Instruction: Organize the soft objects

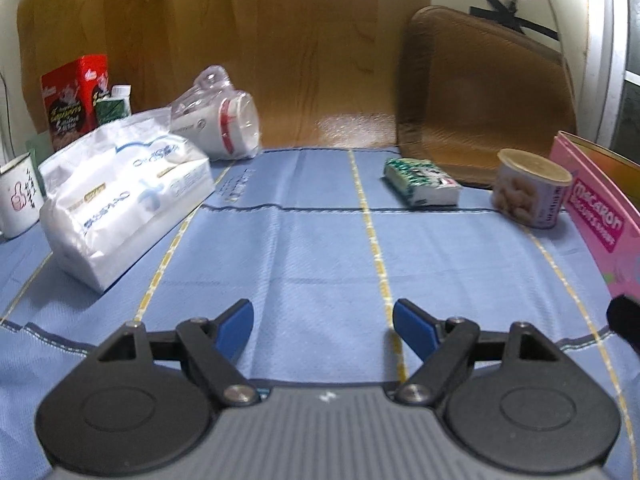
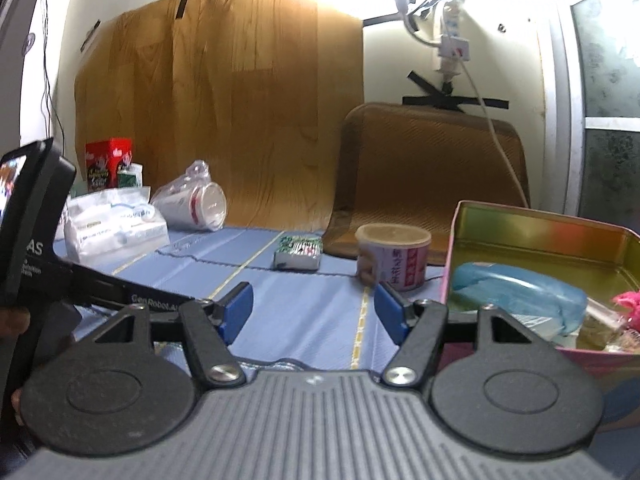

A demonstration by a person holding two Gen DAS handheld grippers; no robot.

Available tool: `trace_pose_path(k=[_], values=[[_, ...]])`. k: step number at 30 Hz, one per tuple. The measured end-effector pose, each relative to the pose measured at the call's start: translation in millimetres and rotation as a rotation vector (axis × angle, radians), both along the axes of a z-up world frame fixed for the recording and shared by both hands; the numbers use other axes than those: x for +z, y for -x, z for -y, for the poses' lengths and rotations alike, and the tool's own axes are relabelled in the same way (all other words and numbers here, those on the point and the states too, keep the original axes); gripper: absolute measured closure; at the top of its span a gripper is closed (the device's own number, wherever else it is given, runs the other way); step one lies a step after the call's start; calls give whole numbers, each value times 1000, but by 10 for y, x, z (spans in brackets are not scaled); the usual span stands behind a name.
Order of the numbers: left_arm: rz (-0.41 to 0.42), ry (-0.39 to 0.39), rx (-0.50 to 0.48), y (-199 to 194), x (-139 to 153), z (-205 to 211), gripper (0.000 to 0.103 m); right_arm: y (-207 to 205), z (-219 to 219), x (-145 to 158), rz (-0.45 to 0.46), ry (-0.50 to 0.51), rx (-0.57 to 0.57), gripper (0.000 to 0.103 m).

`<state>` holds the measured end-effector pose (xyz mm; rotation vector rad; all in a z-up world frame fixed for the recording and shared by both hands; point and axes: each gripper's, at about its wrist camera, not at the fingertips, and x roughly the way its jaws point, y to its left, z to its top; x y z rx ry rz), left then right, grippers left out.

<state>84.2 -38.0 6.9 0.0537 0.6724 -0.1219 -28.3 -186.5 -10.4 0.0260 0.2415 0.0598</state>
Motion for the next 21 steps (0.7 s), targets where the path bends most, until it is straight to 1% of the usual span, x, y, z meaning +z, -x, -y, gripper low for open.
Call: trace_pose_path(k=[4,8,11,14,21], values=[[5,5,10,-14,-24,-38,23,-65,-21,-79,-35,3,-2,34],[30,-22,0,7,-36,11,22,-113,-57,-150,-60,18,-2,34],[48,-44,-19,26,-37,55,22,-93,-90,-152,-45,35,6,34],[55,-47,-24,34,-36,61,22,-72,-116,-152,-35,50,17,34],[62,-46,-25,48,-36,61,22,-69,-88,-150,-36,31,30,34]])
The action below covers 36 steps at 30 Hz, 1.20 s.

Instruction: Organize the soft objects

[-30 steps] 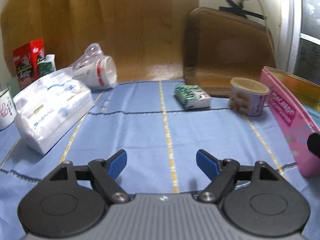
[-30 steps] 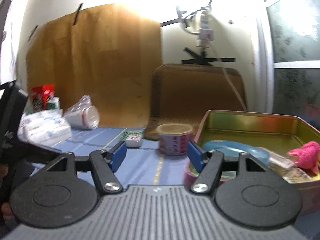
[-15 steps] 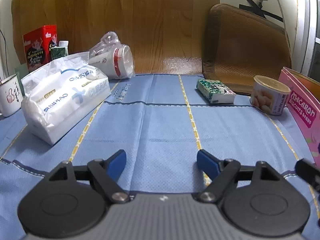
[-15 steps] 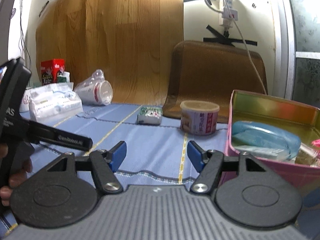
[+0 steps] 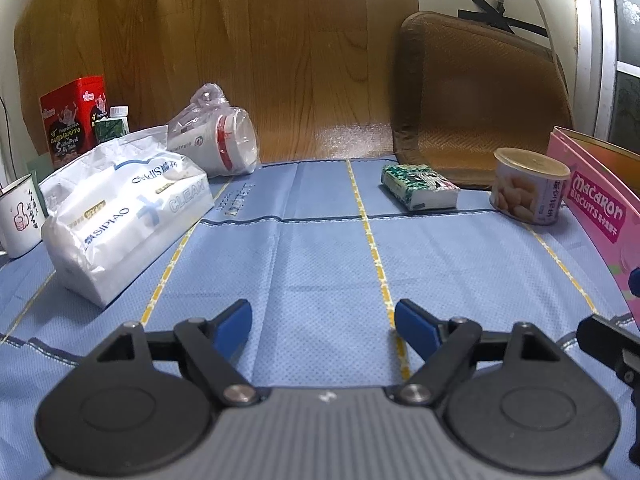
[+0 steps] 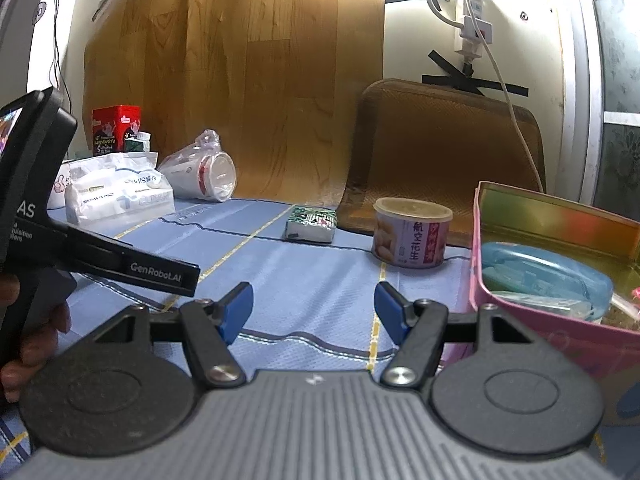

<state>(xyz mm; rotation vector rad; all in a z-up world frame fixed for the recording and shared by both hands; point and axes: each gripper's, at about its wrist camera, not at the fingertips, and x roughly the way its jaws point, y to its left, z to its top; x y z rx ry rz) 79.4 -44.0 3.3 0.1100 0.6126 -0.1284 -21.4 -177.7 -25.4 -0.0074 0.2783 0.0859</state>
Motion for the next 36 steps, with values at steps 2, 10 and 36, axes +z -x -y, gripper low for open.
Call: trace_pose_path(k=[2,10,36], values=[[0,1,-2,0,1,-1,22,2,6,-3,-1,-4,6,34],[15,9,-5,20,14,0,12,-10,18,-4,-11,-23,19,33],[21,49,18,22,34,-71,11,-73,28,-11,-58,-26,14,32]])
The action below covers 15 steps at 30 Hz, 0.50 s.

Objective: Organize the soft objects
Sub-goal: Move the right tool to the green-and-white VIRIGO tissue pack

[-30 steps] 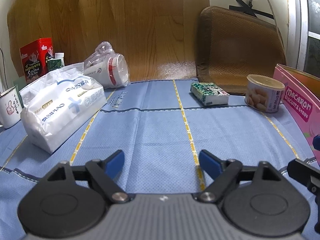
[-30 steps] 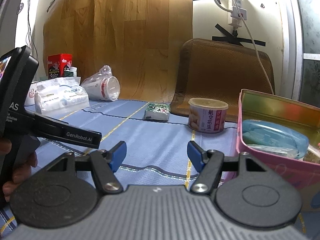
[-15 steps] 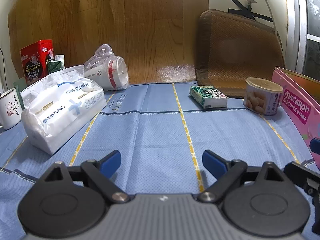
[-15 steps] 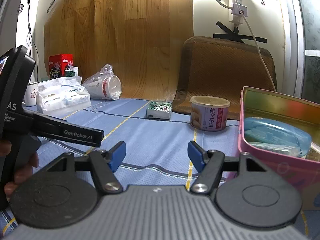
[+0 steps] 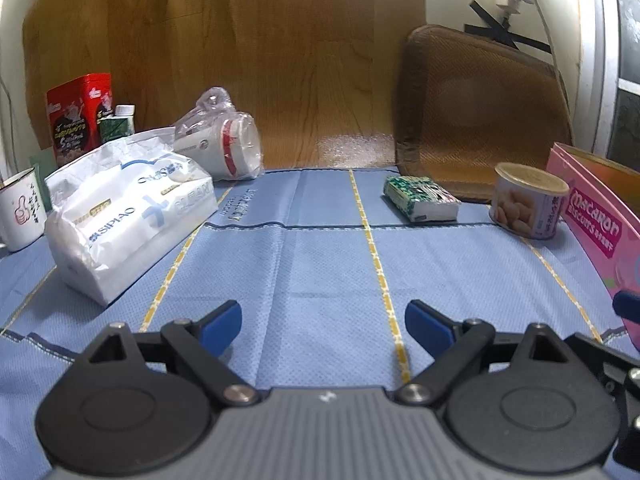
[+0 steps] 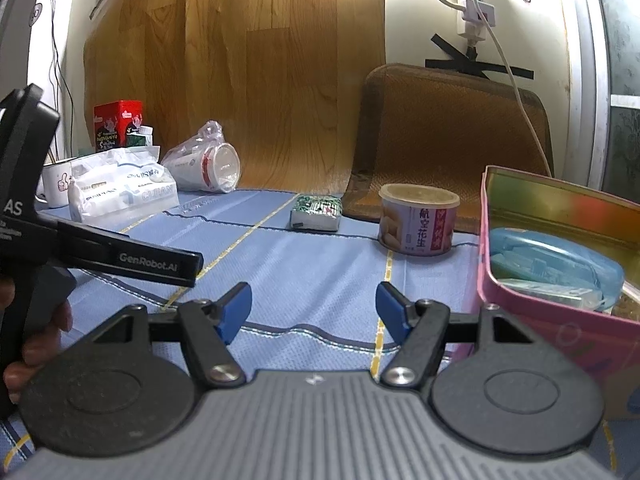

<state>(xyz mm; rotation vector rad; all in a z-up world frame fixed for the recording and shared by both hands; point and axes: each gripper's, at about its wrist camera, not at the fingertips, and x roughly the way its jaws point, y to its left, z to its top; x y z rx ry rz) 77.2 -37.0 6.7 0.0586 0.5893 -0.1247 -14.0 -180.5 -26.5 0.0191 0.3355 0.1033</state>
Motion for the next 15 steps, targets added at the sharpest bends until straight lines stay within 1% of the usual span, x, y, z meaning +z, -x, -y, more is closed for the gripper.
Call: trace_pose_path(k=[5,8,12,15], values=[[-6,46,60,-39,11,-106,11,-175,4,34,-53,-25,32,32],[-19,91,105,-79,10,-206,11,-358,-35,110,-35,-16,26,32],[-65,150,132,-164,-16,-311,11,-798,-122,209,-51,-31,24,32],[-59,141,134,-150,-16,-293,11,-1165,-218,230,-73,-45,5,32]])
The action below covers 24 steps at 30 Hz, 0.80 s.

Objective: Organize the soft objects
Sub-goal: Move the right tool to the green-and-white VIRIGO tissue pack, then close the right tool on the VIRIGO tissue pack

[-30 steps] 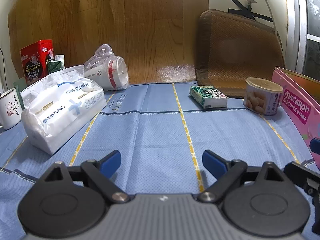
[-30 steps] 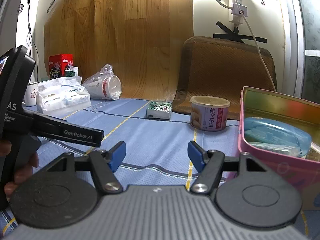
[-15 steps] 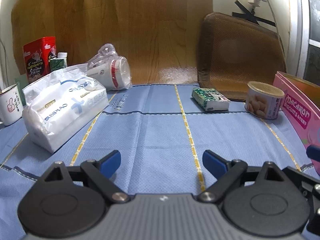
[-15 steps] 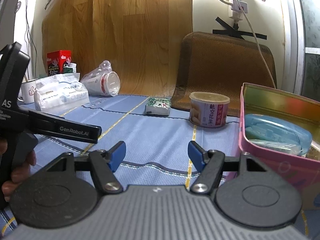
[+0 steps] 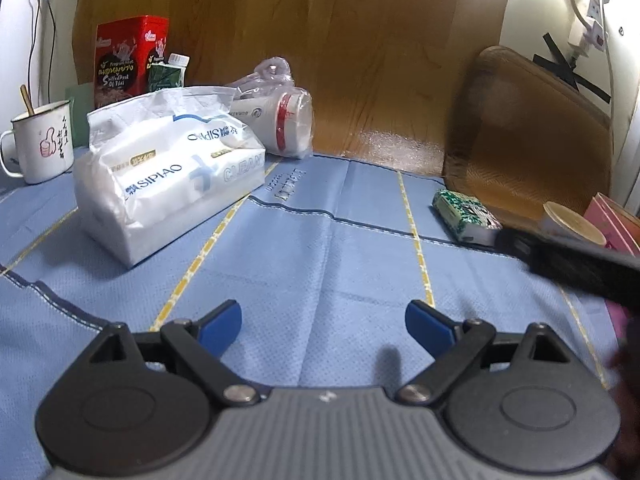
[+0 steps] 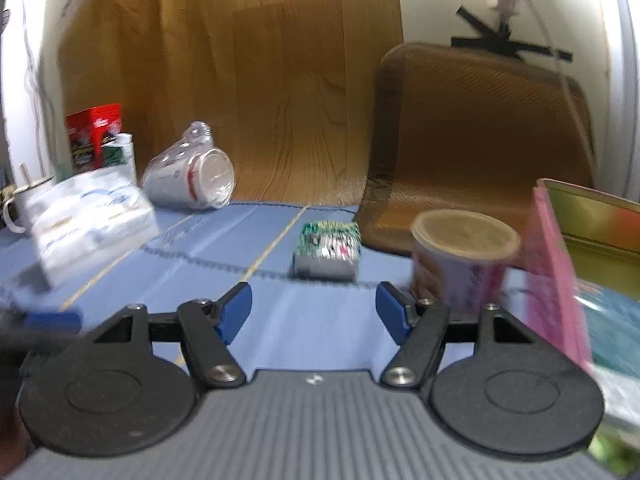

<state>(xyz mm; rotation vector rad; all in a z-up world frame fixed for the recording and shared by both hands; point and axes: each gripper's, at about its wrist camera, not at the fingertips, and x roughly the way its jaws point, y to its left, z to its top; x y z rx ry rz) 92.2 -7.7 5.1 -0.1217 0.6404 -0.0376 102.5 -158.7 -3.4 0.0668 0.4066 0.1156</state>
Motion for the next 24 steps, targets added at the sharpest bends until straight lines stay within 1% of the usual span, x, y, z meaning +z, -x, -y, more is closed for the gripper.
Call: trace_pose_path(k=[3,5,8,9,11,13,17,20,24], values=[[-1,-8,-2,3,-1,14,11,-344,-96,-41,-42,9,-29,31],[-2,-8,-1,5,-1,11,11,-530,-123,-64,-64,20,-46,27],[-3,-9,-1,1,-1,13,11,-780,-156,-88,-124,45,-62,27],[-2,-8,0,2,0,14,11,-836,-175,-97,-147,58,-55,29],[-2,-4,0,-1,1,12,11,-871,-192,-117,-173,75,-36,45],[-1,1,1,-3,0,4,11,-793,-192,-126,-166,83,-16,47],[2,26,-5,-1,3,-35,10,-432,-199,-130,-153,78,51,46],[3,37,-20,0,7,-47,10,-7,-154,-149,-145,70,114,46],[-1,37,-85,25,22,3,11,686,27,-178,-134,48,161,46]])
